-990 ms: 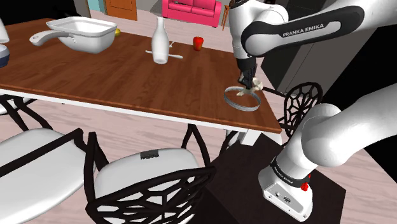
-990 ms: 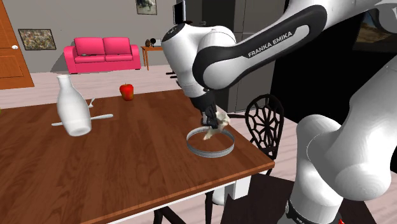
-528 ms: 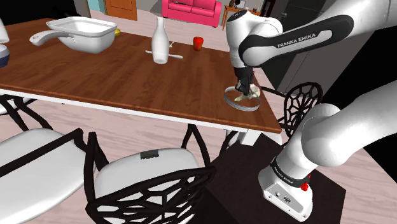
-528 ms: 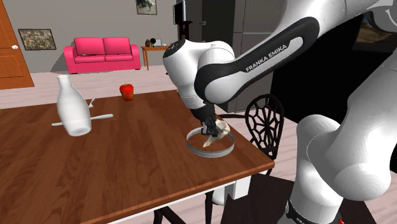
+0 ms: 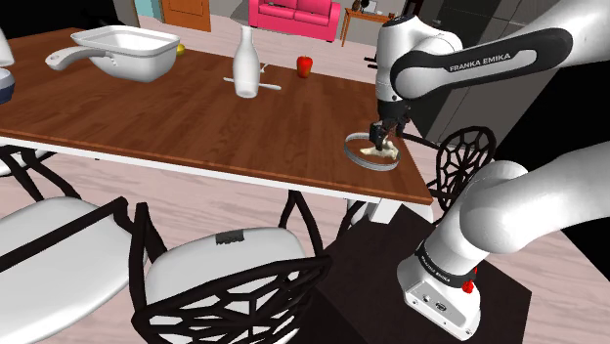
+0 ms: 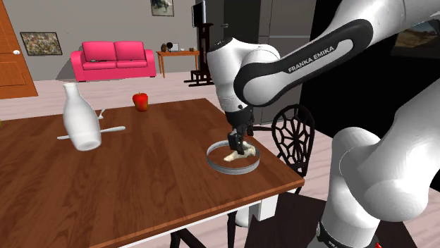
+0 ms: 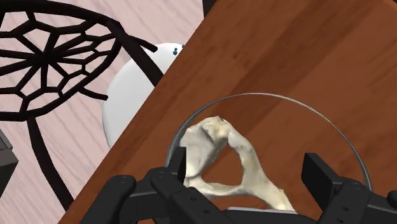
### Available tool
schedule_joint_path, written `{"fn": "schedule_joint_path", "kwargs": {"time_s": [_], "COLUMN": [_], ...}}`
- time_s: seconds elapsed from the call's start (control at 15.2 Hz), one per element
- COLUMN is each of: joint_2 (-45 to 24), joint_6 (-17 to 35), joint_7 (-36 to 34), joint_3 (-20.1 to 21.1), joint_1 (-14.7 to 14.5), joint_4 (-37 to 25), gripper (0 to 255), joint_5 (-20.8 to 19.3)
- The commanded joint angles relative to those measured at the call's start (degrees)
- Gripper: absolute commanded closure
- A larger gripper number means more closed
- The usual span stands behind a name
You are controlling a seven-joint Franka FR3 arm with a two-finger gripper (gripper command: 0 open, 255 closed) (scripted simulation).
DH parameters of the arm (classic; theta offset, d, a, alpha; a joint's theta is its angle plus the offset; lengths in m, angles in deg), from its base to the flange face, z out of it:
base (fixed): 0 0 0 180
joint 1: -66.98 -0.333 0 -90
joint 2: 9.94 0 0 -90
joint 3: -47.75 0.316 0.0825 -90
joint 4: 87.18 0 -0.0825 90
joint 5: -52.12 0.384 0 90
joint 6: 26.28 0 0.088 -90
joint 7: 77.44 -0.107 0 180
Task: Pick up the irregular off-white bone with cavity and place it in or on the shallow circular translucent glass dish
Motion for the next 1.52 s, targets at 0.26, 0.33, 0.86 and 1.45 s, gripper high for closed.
{"fn": "schedule_joint_path", "kwargs": {"time_s": [0.26,0.33,0.86,1.45], "joint_2": [5.00,4.66,3.66,3.67], "joint_6": [5.11,6.00,8.37,8.35], "joint_7": [-3.98,-4.06,-4.29,-4.29], "joint_3": [-3.63,-3.96,-4.83,-4.82], "joint_1": [4.54,4.73,5.24,5.24], "joint_4": [5.62,6.15,7.46,7.45], "gripper": [0,0,0,255], "joint_5": [-0.93,-1.33,-2.40,-2.39]}}
